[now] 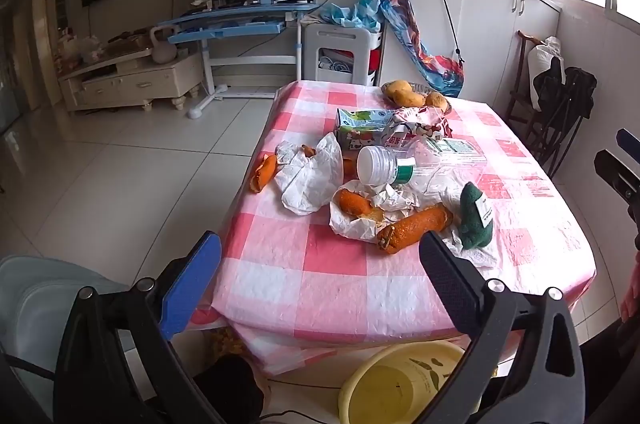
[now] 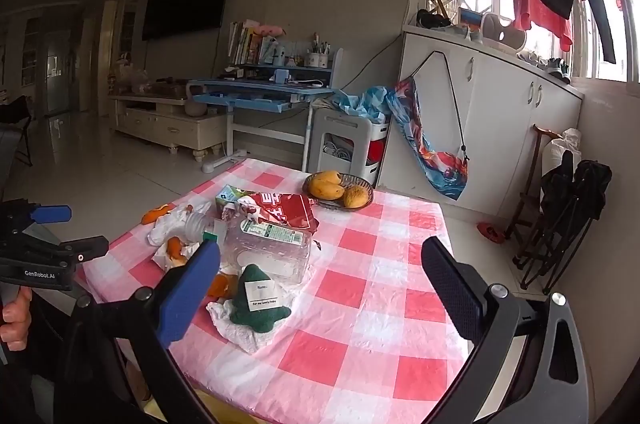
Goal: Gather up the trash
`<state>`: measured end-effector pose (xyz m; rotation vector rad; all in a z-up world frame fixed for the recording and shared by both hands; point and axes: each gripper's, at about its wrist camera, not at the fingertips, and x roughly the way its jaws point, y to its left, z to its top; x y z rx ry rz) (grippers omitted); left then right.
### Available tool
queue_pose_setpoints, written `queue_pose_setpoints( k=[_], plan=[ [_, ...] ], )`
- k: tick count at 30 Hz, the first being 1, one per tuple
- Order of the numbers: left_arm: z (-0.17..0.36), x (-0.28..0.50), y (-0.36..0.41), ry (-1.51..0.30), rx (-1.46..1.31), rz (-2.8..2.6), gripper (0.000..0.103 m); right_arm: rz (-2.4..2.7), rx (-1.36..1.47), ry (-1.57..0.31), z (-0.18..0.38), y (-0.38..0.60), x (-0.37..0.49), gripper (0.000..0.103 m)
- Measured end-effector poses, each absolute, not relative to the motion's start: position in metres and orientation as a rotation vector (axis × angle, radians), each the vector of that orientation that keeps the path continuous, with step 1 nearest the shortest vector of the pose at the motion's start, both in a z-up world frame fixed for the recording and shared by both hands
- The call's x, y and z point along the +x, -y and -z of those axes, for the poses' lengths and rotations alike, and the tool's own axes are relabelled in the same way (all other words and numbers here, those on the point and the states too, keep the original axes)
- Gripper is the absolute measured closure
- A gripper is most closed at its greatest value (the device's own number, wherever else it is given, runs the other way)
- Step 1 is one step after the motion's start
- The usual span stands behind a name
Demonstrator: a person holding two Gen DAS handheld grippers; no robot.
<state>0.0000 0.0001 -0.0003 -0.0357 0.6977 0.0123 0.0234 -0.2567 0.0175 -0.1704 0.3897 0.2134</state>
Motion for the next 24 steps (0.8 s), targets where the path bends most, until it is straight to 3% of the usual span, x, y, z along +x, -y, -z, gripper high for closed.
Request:
queue_pose_setpoints(
  k=[24],
  plan=[
    [0.000, 0.001, -0.007, -0.705, -0.074, -0.015, 0.007, -0.296, -0.187, -0.537, 0.003, 0.242, 0.036, 0.006]
  ],
)
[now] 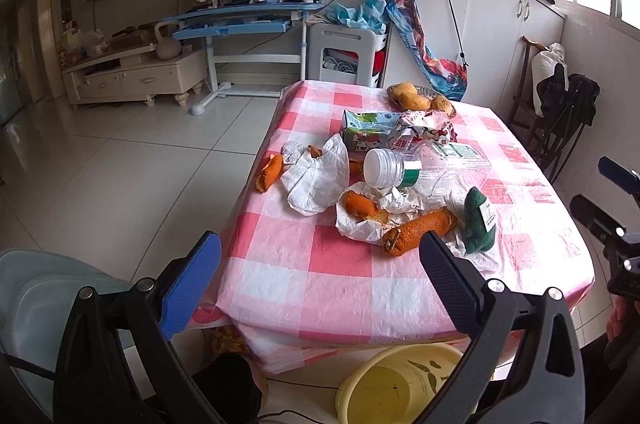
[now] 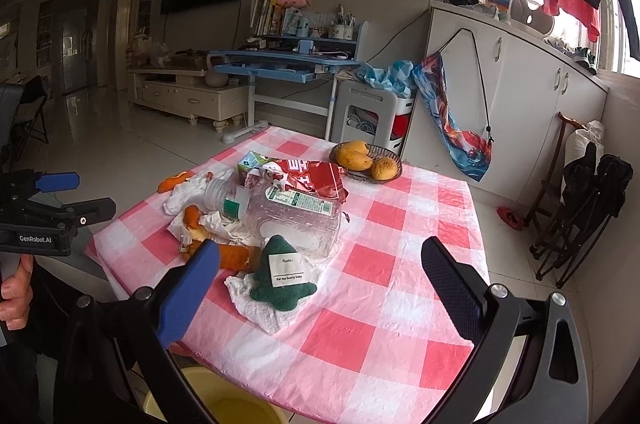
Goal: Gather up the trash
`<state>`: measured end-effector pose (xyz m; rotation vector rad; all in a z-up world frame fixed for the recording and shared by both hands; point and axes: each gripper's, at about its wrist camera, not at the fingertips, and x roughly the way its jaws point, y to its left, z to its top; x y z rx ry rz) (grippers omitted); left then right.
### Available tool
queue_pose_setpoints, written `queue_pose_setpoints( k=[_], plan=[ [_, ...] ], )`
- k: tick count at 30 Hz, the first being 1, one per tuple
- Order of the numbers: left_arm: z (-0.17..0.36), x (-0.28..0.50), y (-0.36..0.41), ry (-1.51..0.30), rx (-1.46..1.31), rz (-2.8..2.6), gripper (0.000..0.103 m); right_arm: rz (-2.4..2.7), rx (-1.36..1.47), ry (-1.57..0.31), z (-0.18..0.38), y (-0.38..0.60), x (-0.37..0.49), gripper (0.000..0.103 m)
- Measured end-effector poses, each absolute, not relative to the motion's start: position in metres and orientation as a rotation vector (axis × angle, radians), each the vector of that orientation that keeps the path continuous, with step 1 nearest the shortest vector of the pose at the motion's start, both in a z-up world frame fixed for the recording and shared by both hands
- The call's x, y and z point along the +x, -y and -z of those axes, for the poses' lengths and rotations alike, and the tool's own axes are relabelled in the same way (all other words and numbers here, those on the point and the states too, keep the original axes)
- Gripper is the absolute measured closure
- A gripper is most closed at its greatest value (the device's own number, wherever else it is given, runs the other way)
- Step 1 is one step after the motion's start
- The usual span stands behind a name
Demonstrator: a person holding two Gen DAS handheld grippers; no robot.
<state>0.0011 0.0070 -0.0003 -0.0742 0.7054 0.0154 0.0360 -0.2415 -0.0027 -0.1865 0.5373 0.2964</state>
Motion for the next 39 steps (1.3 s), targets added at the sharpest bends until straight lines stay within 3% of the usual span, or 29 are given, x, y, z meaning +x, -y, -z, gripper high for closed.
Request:
queue_pose_setpoints(
  k=[33, 39],
  plan=[
    [-0.001, -0.002, -0.008, -0.624, -0.057, -0.020, 0.007, -0.350, -0.213, -0.565, 0.016, 0.230, 0.039, 0.007],
    [0.007, 0.000, -0.013, -0.691, -0.085, -0.051, 0.007, -0.370, -0.203, -0.610, 0.021, 0.227, 0.043, 0.014]
  ],
)
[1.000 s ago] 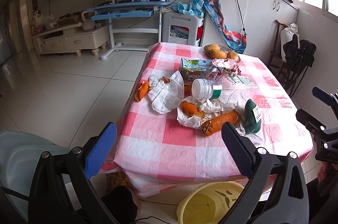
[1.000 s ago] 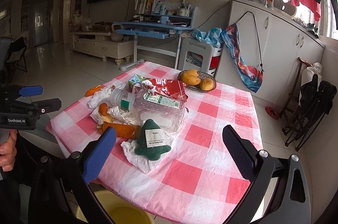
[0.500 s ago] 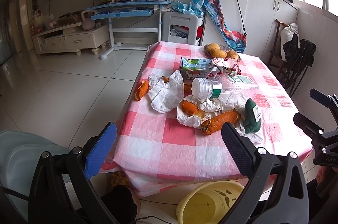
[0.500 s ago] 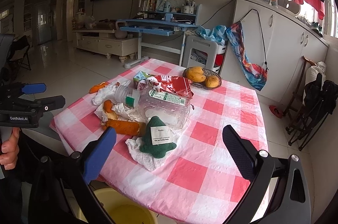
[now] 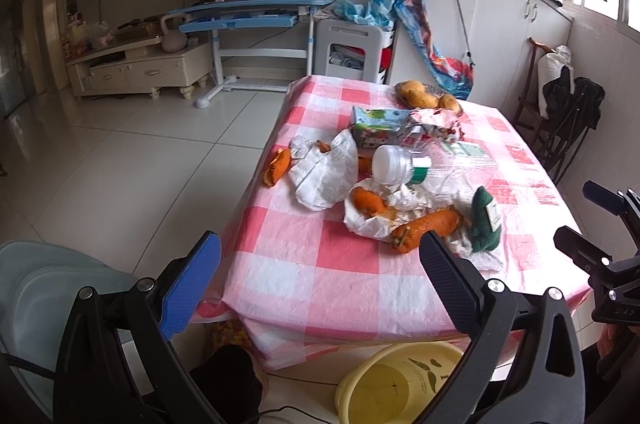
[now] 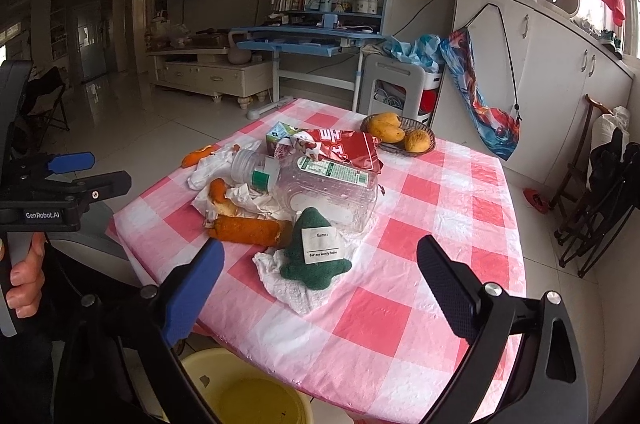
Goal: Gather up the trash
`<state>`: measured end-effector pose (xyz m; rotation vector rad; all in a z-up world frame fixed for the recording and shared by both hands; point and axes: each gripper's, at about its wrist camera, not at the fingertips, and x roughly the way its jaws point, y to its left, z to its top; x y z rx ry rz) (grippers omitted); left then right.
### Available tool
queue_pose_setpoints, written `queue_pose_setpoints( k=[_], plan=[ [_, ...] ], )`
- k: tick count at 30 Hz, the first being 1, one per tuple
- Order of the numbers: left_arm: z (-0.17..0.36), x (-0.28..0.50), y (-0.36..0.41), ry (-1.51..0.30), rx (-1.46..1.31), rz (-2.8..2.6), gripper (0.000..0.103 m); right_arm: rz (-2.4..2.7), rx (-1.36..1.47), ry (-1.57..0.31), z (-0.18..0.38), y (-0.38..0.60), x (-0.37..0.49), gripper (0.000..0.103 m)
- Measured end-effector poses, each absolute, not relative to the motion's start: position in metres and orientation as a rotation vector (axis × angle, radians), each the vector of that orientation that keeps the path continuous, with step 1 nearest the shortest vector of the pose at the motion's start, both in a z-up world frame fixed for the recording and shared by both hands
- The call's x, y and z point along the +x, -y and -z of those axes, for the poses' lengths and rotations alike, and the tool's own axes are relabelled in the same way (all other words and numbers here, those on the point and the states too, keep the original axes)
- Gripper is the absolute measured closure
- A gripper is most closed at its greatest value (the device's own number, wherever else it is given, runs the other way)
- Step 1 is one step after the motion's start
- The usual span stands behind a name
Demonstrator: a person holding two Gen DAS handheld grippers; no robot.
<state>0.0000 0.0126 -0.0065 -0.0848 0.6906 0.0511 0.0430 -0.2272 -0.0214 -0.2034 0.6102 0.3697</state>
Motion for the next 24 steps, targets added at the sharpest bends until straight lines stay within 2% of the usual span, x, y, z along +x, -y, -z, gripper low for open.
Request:
queue_pose_setpoints(
  k=[1, 2, 8, 20, 23, 24],
  plan=[
    [0.008, 0.001, -0.015, -0.703, -0.090, -0.063, 0.007, -0.374, -0.200, -0.625, 0.023, 0.227, 0.044, 0.021],
    [0.008, 0.002, -0.018, -0.687, -0.117, -0.063, 0.007, -0.380, -0.198, -0.644, 0.026, 0.226, 0.046, 0.023],
    [0.015, 0.007, -0.030, -0.693, -0.197, -0.077, 0.007, -0.388, -0.190, -0.721, 0.040, 0.223, 0.055, 0.025],
    [0.029, 0.016, -0.022, -0.740, -0.141, -0.104, 0.007, -0.396, -0.120, -0.808, 0.066, 0.215, 0.100, 0.033],
    [0.032, 0.018, -0.020, -0.746, -0.133, -0.104, 0.007, -0.403, -0.114, -0.820, 0.073, 0.211, 0.109, 0.039],
    [0.033, 0.019, -0.019, -0.750, -0.130, -0.103, 0.007, -0.410, -0.106, -0.831, 0.075, 0.210, 0.112, 0.046]
  ],
)
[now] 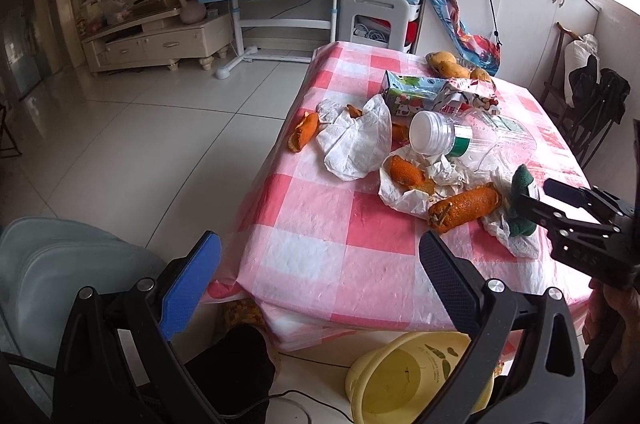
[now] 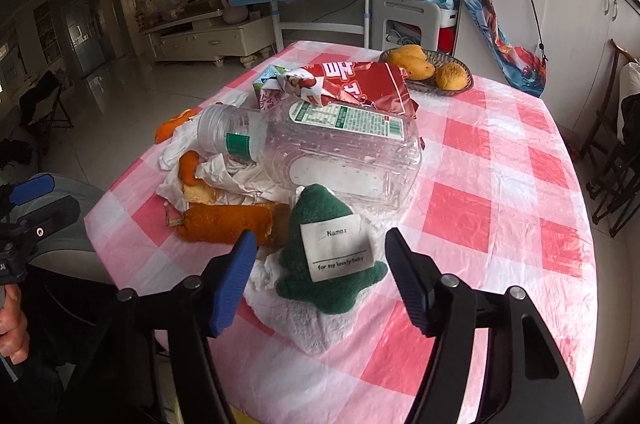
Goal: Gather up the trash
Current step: 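Reach the right gripper to the green felt plush and close on it, then close the left gripper on the long orange peel while the right gripper lifts the plush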
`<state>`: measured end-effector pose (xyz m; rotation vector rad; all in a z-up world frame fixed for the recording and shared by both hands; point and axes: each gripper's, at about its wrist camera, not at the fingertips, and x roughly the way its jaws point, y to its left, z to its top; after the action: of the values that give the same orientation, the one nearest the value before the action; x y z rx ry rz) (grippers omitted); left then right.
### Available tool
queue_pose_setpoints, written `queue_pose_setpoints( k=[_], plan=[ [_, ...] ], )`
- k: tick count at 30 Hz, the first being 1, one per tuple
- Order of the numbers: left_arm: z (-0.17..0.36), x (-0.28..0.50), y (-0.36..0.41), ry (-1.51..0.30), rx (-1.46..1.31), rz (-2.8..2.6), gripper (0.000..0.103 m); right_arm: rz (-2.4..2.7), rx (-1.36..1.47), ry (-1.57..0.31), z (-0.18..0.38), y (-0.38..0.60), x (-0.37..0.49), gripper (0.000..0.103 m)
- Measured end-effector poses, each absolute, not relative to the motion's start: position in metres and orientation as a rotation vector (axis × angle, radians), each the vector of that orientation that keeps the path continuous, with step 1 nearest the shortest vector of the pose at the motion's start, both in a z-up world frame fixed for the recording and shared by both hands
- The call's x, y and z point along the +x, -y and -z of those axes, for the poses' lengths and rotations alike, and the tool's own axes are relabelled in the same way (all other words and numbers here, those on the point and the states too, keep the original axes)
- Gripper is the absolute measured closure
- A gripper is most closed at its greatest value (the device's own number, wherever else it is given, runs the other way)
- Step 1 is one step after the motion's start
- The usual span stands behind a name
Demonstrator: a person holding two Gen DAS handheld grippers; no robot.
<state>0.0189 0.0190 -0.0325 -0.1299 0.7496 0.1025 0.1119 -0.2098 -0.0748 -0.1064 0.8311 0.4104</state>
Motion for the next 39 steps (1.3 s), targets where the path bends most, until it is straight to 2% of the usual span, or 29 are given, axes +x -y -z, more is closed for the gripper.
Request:
queue_pose_setpoints(
  k=[1, 4, 14, 20, 21, 23, 25, 27, 36, 37, 39],
  plan=[
    [0.033, 0.020, -0.017, -0.754, -0.125, -0.101, 0.007, -0.417, -0.096, -0.845, 0.078, 0.210, 0.115, 0.054],
    [0.036, 0.023, -0.012, -0.770, -0.108, -0.095, 0.007, -0.422, -0.046, -0.868, 0.082, 0.217, 0.118, 0.063],
    [0.026, 0.023, 0.009, -0.759, -0.048, 0.079, 0.007, -0.406, 0.158, -0.831, 0.061, 0.261, 0.100, 0.064],
    [0.018, 0.035, 0.060, -0.736, 0.152, 0.343, 0.007, -0.316, 0.185, -0.887, 0.069, 0.293, 0.097, 0.064],
    [0.018, 0.037, 0.068, -0.738, 0.183, 0.375, 0.009, -0.308, 0.198, -0.898, 0.072, 0.298, 0.098, 0.064],
    [0.023, 0.045, 0.083, -0.759, 0.235, 0.439, 0.020, -0.302, 0.232, -0.914, 0.077, 0.307, 0.099, 0.064],
    [0.032, 0.053, 0.092, -0.800, 0.262, 0.475, 0.036, -0.301, 0.263, -0.919, 0.079, 0.313, 0.099, 0.064],
    [0.042, 0.062, 0.097, -0.834, 0.299, 0.475, 0.042, -0.301, 0.276, -0.920, 0.080, 0.317, 0.099, 0.064],
    [0.065, 0.073, 0.099, -0.893, 0.405, 0.458, 0.047, -0.317, 0.248, -0.944, 0.086, 0.310, 0.100, 0.064],
    [0.067, 0.074, 0.102, -0.900, 0.416, 0.456, 0.049, -0.317, 0.244, -0.946, 0.086, 0.308, 0.100, 0.064],
    [0.069, 0.074, 0.101, -0.914, 0.408, 0.463, 0.062, -0.315, 0.233, -0.943, 0.086, 0.308, 0.100, 0.064]
  ],
)
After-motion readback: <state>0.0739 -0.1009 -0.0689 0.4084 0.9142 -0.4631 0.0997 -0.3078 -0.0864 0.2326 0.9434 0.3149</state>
